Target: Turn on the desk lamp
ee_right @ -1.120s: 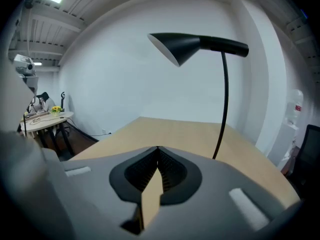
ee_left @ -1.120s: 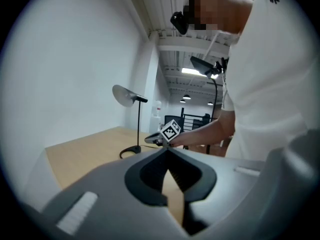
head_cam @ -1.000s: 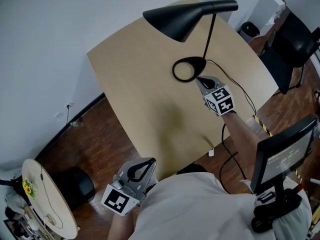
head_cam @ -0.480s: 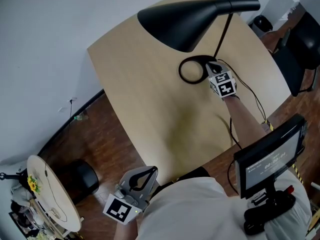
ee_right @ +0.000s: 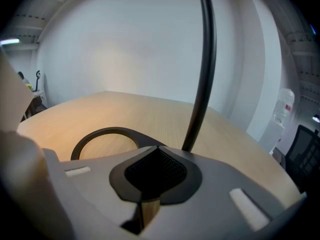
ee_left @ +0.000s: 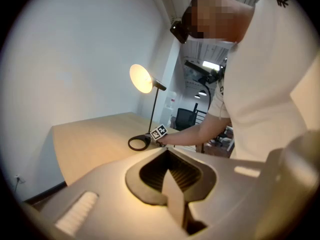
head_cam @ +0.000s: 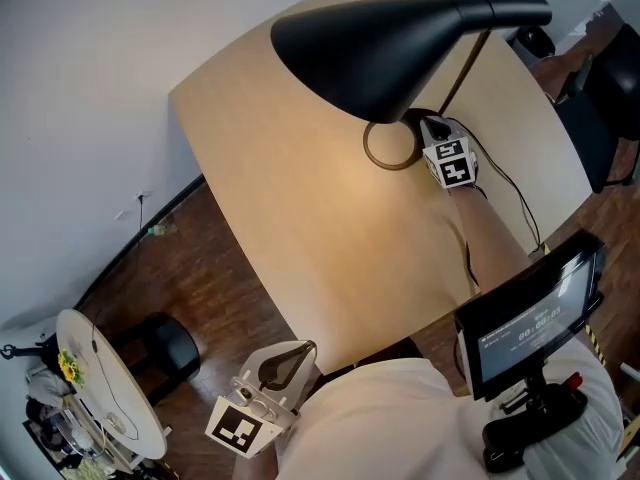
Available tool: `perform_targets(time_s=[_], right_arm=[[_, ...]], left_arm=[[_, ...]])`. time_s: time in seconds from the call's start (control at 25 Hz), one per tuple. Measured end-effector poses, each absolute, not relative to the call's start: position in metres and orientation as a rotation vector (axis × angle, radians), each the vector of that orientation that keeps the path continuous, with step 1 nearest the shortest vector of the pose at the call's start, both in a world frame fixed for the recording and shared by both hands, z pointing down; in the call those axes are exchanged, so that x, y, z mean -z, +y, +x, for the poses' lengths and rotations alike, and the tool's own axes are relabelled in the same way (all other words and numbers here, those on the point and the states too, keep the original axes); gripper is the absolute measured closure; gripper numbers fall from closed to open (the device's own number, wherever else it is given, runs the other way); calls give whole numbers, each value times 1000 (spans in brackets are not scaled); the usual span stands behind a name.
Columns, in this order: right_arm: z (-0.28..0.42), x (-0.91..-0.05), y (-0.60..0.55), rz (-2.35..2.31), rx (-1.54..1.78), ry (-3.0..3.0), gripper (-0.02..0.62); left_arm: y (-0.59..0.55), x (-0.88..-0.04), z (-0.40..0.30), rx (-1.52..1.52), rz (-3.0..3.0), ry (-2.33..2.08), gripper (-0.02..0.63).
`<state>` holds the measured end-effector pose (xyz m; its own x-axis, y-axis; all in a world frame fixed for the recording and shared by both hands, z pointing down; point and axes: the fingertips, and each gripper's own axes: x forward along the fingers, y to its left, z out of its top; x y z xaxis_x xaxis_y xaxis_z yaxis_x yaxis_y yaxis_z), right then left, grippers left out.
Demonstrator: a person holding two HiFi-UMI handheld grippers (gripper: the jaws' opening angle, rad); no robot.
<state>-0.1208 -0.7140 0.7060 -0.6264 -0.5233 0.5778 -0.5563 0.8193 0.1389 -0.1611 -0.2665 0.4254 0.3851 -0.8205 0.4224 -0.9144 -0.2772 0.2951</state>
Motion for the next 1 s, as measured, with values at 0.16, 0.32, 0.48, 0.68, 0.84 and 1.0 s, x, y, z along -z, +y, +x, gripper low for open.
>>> perform_targets(time_s=[0.16,0.32,0.48,0.68,0.84,1.0], right_arm=[[-118,-711,-718,787,-86,-2392,592],[-117,-706,-720,786,-94,-2391,592],[-120,-689,-700,776,-53,-2425,592],[-118,-638,-620,744,-45,-2505,592],[-103,-608,-535,719,-50,-2543,592],[-89,-569,-425,645,35,-2593,592]], left_arm=[[-267,-425,-162,-253,2158,-1487,589],[-267,-425,-162,-269,2176,-1481,589],[-260,-428,-164,-296,2204,-1476,589],[-226,-416,-164,-289,2295,-1464,589],[-192,-407,-159,-237,2377,-1448,589],[-143,-402,-159,-199,2466,-1428,589]])
